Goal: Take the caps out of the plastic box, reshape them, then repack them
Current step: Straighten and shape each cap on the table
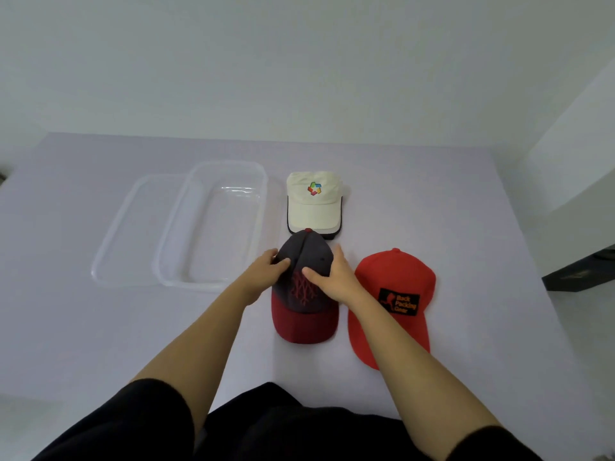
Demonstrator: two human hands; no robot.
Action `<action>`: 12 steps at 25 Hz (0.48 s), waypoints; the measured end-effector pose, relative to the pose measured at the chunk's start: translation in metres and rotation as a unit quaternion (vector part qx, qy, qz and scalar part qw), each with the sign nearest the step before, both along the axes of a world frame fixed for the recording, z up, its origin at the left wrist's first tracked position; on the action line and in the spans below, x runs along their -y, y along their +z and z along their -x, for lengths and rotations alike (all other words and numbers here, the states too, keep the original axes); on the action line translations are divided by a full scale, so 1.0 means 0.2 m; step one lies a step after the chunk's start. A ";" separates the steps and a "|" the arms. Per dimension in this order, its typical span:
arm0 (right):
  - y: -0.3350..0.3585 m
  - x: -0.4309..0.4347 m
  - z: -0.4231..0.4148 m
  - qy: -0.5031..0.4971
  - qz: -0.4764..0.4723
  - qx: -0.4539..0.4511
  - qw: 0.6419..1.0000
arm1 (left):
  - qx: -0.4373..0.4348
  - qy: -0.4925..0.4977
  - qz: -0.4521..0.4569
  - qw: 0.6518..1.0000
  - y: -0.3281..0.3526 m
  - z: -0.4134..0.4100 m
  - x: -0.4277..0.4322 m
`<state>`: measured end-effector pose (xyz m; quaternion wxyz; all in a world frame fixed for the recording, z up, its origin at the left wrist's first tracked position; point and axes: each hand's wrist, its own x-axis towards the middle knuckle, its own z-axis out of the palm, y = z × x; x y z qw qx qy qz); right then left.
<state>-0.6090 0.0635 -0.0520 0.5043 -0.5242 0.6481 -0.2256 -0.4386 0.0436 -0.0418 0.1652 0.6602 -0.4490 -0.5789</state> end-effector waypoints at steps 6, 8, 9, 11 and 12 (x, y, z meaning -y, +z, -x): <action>0.10 0.01 -0.03 -0.020 -0.028 0.045 0.998 | -0.113 -0.041 -0.006 0.993 0.04 -0.10 0.01; 0.15 -0.01 -0.05 -0.001 -0.018 0.065 0.998 | -0.123 -0.084 0.010 0.989 0.09 -0.13 -0.01; 0.16 -0.01 -0.06 0.001 -0.007 0.079 0.997 | -0.112 -0.096 0.034 0.988 0.11 -0.14 -0.02; 0.22 -0.01 -0.09 -0.019 0.012 0.119 0.993 | -0.088 -0.074 0.093 0.989 0.18 -0.14 -0.02; 0.25 -0.01 -0.10 -0.035 0.019 0.150 0.988 | -0.075 -0.052 0.122 0.988 0.22 -0.15 -0.02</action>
